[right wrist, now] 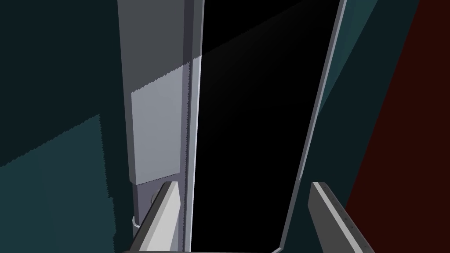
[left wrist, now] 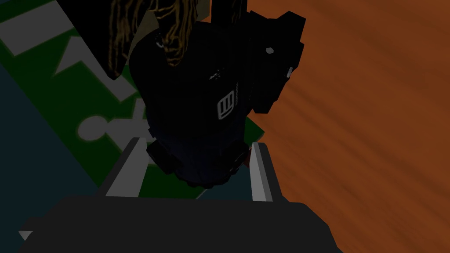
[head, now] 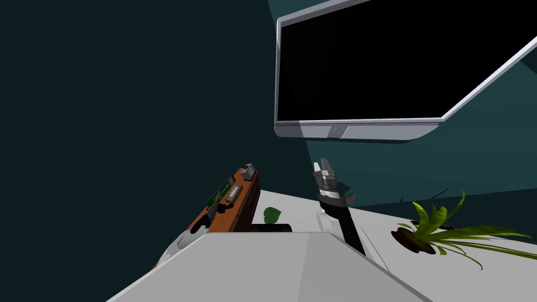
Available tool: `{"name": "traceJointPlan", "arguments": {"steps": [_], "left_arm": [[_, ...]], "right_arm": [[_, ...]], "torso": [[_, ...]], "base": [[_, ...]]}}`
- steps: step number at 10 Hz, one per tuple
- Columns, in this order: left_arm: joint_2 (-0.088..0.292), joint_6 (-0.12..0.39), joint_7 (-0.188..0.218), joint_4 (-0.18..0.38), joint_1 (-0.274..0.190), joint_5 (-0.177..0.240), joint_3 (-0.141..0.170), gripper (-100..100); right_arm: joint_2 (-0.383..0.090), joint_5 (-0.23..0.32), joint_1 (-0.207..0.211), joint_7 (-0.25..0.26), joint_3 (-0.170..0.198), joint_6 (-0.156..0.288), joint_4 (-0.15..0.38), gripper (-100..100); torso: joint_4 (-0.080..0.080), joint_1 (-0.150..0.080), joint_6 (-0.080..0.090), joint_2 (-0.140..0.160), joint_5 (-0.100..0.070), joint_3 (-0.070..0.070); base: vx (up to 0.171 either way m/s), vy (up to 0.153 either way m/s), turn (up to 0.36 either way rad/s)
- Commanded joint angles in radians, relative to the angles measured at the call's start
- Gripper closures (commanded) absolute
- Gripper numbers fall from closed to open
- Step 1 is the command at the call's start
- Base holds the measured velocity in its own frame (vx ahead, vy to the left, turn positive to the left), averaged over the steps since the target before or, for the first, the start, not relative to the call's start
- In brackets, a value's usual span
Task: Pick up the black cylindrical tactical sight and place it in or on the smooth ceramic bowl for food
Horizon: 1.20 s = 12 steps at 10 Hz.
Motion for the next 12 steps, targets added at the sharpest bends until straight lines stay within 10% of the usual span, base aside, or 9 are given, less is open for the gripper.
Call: {"name": "traceJointPlan", "arguments": {"steps": [1, 2, 3, 4, 6, 7, 8, 12], "left_arm": [[0.0, 0.0, 0.0, 0.0, 0.0, 0.0, 0.0, 100], [0.0, 0.0, 0.0, 0.0, 0.0, 0.0, 0.0, 100], [0.0, 0.0, 0.0, 0.0, 0.0, 0.0, 0.0, 0], [0.014, 0.022, 0.007, -0.031, 0.008, 0.009, -0.005, 100], [0.022, 0.034, 0.011, -0.052, 0.016, 0.015, -0.009, 100], [0.023, 0.039, 0.013, -0.054, 0.016, 0.016, -0.01, 0], [0.061, 0.031, 0.023, -0.093, 0.033, 0.033, 0.001, 100], [0.102, 0.021, 0.039, -0.143, 0.065, 0.064, 0.006, 100]], "right_arm": [[0.0, 0.0, 0.0, 0.0, 0.0, 0.0, 0.0, 0], [0.0, 0.0, 0.0, 0.0, 0.0, 0.0, 0.0, 0], [0.0, 0.0, 0.0, 0.0, 0.0, 0.0, 0.0, 0], [0.0, 0.0, 0.0, 0.0, 0.0, 0.0, 0.0, 0], [0.0, 0.0, 0.0, 0.0, 0.0, 0.0, 0.0, 0], [0.0, 0.0, 0.0, 0.0, 0.0, 0.0, 0.0, 0], [0.0, 0.0, 0.0, 0.0, 0.0, 0.0, 0.0, 0], [0.0, 0.0, 0.0, 0.0, 0.0, 0.0, 0.0, 0]], "torso": [[0.0, 0.0, 0.0, 0.0, 0.0, 0.0], [0.0, 0.0, 0.0, 0.0, 0.0, 0.0], [0.0, 0.0, 0.0, 0.001, 0.0, 0.0], [0.0, 0.0, 0.0, 0.001, -0.001, 0.001], [0.002, -0.006, 0.0, 0.007, -0.002, 0.004], [0.002, -0.005, -0.001, 0.006, -0.002, 0.004], [0.002, -0.003, 0.0, 0.004, -0.002, 0.003], [0.004, -0.002, -0.003, 0.016, -0.003, 0.01]], "base": [[0.0, 0.0, 0.0], [0.0, 0.0, 0.0], [0.0, 0.0, 0.0], [-0.054, -0.036, -0.04], [-0.074, -0.053, -0.023], [-0.008, -0.007, 0.004], [-0.132, -0.042, 0.026], [-0.151, -0.007, 0.013]]}}
